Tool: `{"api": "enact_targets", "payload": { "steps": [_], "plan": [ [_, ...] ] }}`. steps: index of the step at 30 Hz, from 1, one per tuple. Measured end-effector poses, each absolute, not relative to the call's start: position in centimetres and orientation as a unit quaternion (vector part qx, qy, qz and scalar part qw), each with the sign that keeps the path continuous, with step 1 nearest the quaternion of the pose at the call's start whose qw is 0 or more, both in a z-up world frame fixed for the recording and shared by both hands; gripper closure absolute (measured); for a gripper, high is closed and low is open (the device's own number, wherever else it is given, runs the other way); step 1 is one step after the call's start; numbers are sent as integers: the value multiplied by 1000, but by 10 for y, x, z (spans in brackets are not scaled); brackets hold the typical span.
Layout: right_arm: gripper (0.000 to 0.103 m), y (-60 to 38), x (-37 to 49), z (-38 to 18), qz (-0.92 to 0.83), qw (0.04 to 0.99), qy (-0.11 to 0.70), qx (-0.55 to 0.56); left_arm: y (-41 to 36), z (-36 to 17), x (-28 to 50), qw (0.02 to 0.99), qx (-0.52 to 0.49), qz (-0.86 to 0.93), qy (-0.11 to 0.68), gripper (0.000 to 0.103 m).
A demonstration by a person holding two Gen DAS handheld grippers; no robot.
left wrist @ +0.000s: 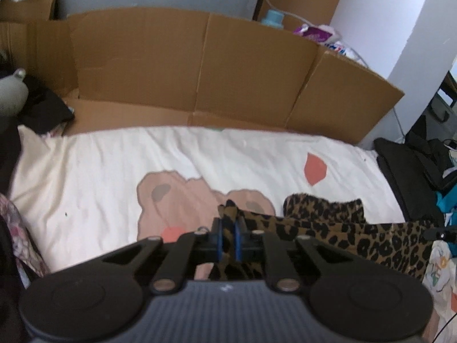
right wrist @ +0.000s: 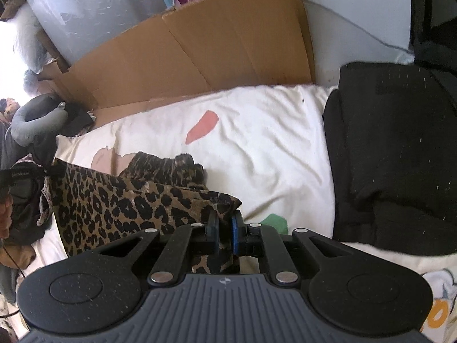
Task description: Fold clothes
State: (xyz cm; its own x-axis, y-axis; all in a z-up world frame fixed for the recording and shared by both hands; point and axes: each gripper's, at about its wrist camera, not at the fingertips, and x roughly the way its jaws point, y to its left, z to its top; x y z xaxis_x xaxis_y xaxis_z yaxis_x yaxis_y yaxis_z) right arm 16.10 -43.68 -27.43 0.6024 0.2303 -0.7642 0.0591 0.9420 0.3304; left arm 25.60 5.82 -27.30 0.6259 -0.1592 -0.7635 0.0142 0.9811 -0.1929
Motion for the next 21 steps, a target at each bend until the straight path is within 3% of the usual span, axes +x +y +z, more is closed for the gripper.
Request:
{"api": "enact_targets", "payload": {
  "steps": [10,21],
  "plan": [
    [96,-444,179,-261,39,891,423,161,50,-269,287,909,-79,-46,407,94],
    [96,-448,207,-281,32,881,442,168,51,-294,309,896,-81,-40,434,94]
  ]
}}
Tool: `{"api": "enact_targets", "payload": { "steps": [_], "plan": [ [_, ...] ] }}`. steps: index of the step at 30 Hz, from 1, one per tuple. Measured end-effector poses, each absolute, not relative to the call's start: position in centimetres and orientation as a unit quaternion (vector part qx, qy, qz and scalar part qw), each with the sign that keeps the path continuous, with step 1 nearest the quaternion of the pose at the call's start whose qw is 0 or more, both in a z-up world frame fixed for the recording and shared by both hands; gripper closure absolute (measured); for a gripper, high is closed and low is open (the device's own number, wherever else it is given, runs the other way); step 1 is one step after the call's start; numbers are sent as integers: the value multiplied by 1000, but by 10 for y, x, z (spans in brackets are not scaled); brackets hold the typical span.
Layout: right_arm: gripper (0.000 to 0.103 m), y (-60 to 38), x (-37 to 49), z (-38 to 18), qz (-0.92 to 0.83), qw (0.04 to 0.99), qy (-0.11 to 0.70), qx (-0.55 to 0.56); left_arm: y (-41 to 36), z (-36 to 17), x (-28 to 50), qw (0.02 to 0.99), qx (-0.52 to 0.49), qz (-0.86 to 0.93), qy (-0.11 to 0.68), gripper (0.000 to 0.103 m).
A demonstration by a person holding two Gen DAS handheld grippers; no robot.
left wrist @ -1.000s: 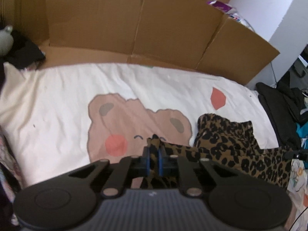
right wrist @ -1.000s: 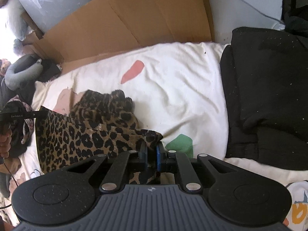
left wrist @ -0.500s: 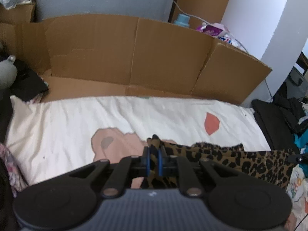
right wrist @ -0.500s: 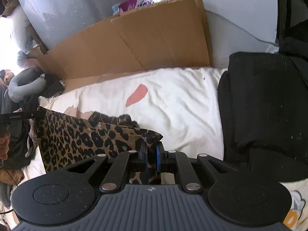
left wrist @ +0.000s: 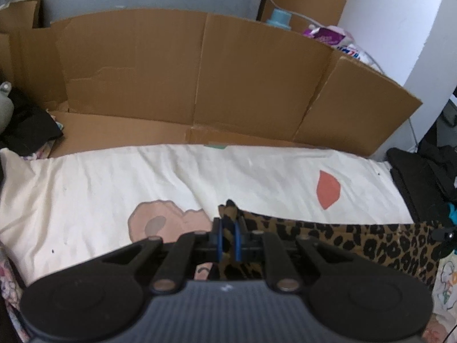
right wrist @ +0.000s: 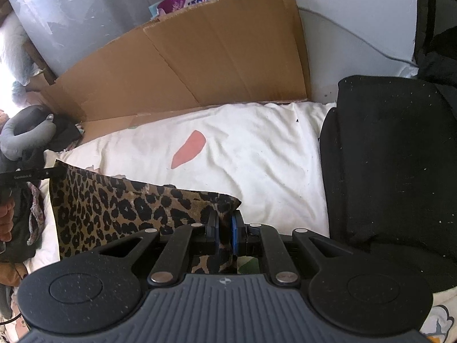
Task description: Fold clothes
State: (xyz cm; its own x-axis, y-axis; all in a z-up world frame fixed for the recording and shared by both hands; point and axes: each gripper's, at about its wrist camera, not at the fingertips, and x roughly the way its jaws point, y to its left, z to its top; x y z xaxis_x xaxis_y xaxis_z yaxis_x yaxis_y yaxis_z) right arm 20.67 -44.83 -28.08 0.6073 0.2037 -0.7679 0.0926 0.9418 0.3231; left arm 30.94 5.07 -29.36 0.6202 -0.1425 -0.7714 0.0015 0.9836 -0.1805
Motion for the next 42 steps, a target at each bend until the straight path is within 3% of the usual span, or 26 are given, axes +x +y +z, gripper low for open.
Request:
{"api": "enact_targets", "payload": {
  "steps": [18,29,31,33,42],
  "plan": [
    [97,-453,250,-340,16,851,496,173,43,-363,347,867,-58,-35,493,94],
    [95,-452,260,-362,15,846,507,162,40,-370,352,864,-42,-32,501,91],
    [79,-453,260,-363,-3,847,506,164,42,-369,354,861,-48,-25,505,85],
    [69,-454,259,-364,-23,846,505,169,43,-361,350,863,-54,-14,503,78],
    [62,-440,241,-334,-87,869,471,129,39,-320,321,871,-55,28,487,75]
  ]
}}
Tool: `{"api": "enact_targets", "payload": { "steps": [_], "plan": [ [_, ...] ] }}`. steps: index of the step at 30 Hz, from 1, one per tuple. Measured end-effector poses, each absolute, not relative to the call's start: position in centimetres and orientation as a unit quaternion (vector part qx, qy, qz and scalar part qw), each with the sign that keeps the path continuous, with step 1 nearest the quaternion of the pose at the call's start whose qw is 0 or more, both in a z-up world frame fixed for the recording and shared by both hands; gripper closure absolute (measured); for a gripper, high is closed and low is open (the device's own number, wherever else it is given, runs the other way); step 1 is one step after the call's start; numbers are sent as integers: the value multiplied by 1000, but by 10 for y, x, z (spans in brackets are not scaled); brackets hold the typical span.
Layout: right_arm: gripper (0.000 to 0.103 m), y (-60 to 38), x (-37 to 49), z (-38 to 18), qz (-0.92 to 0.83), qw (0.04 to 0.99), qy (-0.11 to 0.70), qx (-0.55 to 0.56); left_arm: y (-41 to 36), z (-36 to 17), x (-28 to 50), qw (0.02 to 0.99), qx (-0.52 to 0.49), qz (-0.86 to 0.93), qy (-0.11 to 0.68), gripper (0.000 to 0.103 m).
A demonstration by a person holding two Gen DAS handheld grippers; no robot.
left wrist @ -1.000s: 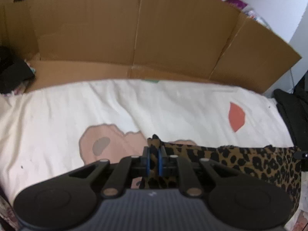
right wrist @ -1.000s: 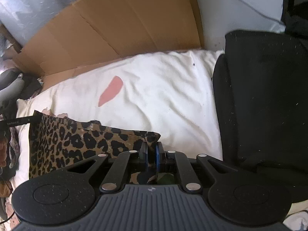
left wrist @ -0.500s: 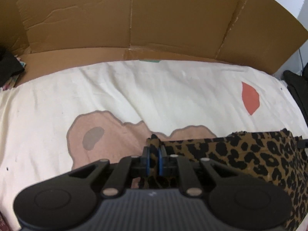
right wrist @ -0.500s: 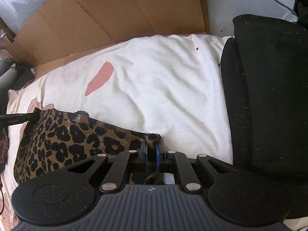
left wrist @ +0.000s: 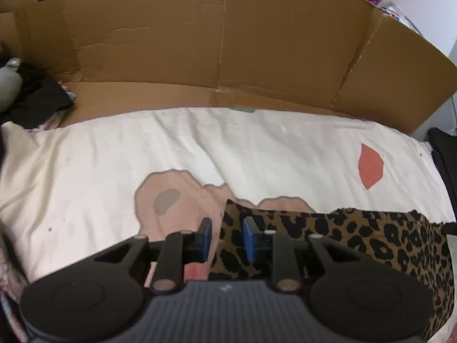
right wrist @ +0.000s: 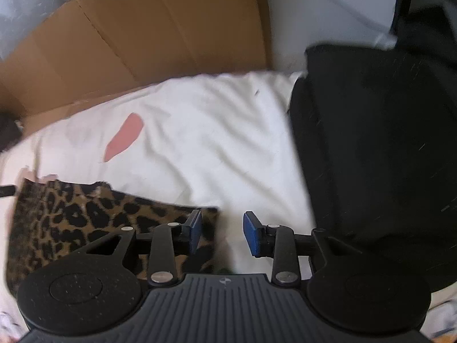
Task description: Fold clothes
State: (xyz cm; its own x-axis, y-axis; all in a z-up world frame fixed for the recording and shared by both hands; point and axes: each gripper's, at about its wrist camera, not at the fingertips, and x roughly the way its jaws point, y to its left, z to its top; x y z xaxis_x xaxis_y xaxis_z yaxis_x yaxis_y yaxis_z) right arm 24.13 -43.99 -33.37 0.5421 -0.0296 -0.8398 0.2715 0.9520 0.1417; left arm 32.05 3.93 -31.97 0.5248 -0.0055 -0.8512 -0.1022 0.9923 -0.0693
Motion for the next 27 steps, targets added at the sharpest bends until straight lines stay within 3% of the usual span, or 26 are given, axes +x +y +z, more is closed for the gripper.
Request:
{"api": "enact_targets", "payload": {
  "steps": [4,10,23,27],
  "plan": [
    [55,-438,235,-314,-95,886,436,129,28,-309,316,877,-51,22,478,57],
    [54,-427,229,-293,-76,908,385,146,4,-297,310,886,-45,-2,462,50],
    [54,-399,213,-277,-10,913,375,160,-32,-288,300,890,-58,-46,450,51],
    [54,-386,216,-288,3,906,389,165,-40,-293,301,885,-66,-65,456,57]
  ]
}}
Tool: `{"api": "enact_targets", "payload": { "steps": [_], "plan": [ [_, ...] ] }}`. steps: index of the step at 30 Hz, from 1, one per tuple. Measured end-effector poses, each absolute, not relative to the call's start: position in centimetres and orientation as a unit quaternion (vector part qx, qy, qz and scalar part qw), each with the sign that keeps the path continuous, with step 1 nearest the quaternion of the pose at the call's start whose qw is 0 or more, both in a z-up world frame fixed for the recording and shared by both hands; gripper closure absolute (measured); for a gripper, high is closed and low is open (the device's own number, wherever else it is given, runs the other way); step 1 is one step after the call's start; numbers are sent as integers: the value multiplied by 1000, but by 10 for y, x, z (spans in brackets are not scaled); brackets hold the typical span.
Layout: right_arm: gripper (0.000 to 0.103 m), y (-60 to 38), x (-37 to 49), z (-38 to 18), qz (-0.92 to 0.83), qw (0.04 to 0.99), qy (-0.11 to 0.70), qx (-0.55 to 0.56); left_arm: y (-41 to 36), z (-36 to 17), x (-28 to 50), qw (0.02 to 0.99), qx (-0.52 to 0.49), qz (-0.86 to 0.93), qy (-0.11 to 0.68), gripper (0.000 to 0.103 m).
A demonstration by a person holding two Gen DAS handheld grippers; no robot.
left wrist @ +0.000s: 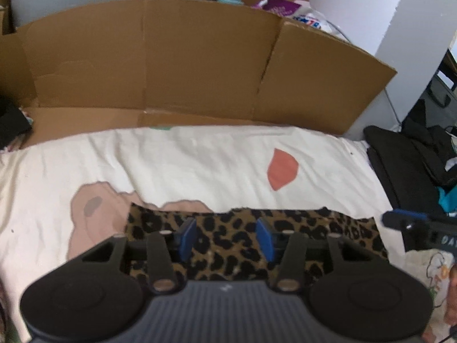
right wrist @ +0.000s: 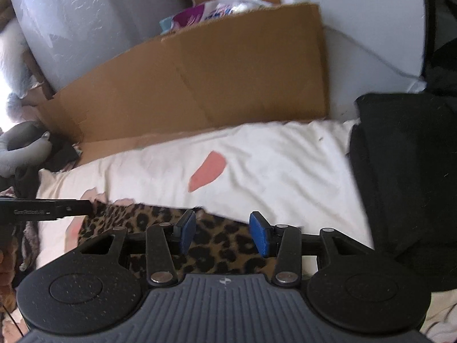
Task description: Fold clothes
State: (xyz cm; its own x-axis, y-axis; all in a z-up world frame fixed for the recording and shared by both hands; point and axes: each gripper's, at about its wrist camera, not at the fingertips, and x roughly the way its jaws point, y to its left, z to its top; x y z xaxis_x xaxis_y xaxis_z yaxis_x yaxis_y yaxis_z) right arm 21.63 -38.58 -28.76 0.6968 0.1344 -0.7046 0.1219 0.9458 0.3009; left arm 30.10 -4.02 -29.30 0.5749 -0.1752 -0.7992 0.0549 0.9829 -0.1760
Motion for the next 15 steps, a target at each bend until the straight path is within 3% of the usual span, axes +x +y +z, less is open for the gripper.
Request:
{"api": "enact_targets", "payload": {
  "steps": [6,12,15],
  "plan": [
    [56,-360,229,-308,36,897,416,146,-57,-310,308,881,-70,-108,456,64],
    [78,-345,250,-328,39,889,438,131,-78,-318,316,880,-48,-132,454,69],
    [78,-342,255,-329,38,892,434,123,-83,-322,320,876,-51,-136,459,75]
  ]
}}
